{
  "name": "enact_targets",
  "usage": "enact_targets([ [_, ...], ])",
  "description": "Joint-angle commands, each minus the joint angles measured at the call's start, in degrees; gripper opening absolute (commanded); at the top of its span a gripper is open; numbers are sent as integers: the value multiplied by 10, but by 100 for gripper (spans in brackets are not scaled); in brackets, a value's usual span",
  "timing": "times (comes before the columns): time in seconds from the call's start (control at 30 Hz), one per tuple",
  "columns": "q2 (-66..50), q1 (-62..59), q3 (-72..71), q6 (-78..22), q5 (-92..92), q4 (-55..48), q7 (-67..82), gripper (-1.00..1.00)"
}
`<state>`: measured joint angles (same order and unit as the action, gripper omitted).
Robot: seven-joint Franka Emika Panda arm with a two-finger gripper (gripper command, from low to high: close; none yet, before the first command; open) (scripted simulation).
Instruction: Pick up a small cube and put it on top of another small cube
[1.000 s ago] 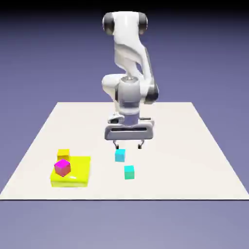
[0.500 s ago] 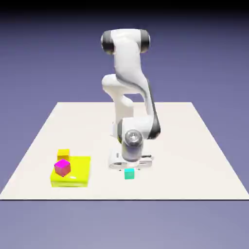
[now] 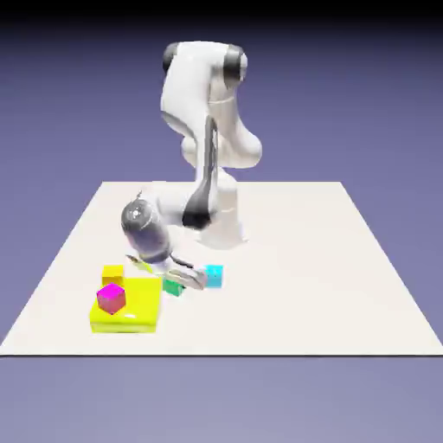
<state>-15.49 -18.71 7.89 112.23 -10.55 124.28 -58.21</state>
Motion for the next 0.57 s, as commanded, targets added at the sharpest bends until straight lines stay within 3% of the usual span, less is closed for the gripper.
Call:
enact_targets([
  [0.0,4,-21,13,-11,-12,-8,-15,-100],
  [0.2,25,-124,75,-64,-80,-46,-86,-100],
  [0.33,-11,-116,61,28,-108,13,-64,-100],
  [0.37,-11,-116,61,28,-108,13,-64,100],
  [0.53,25,-124,75,-64,-80,-46,-86,100],
])
